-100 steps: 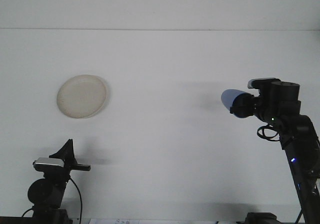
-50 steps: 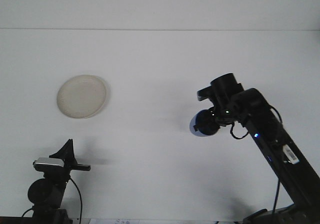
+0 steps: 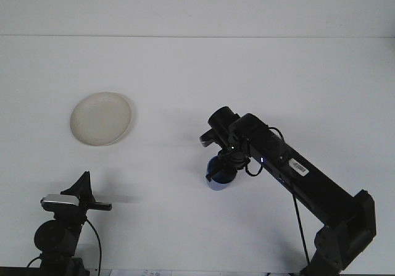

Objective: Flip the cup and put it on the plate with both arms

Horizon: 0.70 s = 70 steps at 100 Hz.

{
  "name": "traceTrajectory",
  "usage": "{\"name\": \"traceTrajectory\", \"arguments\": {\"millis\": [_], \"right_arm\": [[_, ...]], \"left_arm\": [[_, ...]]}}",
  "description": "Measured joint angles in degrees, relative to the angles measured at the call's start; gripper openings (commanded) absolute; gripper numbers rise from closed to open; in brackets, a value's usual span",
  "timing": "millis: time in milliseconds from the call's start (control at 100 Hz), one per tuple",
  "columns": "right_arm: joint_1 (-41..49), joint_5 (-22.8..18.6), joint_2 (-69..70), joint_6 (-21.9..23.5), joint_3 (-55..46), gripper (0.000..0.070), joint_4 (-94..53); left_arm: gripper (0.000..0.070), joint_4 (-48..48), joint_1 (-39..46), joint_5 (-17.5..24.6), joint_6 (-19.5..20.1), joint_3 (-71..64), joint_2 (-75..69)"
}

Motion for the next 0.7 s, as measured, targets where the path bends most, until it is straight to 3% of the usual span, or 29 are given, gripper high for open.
{"name": "traceTrajectory", "arguments": {"millis": [700], "right_arm": [[5.51, -0.02, 4.26, 1.09, 0.0, 0.0003, 4.28]], "left_arm": [[0.0016, 0.02, 0.0, 0.0, 0.0, 0.0, 0.0]]}}
